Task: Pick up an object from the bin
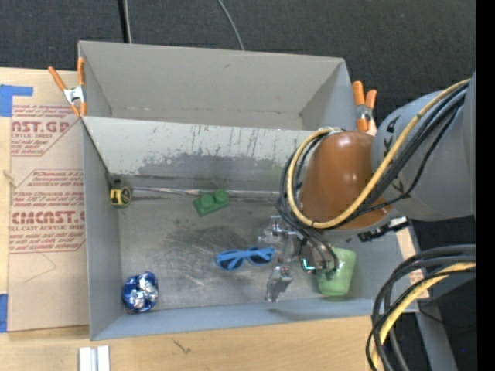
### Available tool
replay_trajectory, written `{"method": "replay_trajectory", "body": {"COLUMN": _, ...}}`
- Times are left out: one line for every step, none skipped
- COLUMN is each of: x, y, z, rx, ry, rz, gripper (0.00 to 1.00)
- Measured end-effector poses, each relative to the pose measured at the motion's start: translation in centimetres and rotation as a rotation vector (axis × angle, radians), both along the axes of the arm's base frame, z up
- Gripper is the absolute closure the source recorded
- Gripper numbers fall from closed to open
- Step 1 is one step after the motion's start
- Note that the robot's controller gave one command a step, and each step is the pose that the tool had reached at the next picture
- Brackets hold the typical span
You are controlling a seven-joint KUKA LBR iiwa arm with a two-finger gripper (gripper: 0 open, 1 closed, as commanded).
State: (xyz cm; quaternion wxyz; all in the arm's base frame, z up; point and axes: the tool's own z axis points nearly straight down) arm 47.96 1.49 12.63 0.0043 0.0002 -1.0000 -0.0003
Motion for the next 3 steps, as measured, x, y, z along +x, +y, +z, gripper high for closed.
{"method": "replay_trajectory", "body": {"x": 0.9, "y": 1.3, "z": -5.4, "rx": -0.002, "ry": -0.016, "rz": -0.241, "gripper": 0.0}}
{"method": "replay_trajectory", "body": {"x": 0.7, "y": 1.5, "z": -5.3, "rx": 0.0, "ry": -0.004, "rz": -0.237, "gripper": 1.0}}
{"method": "replay_trajectory", "body": {"x": 1.7, "y": 4.0, "z": 7.6, "rx": 0.001, "ry": -0.017, "rz": -0.236, "gripper": 1.0}}
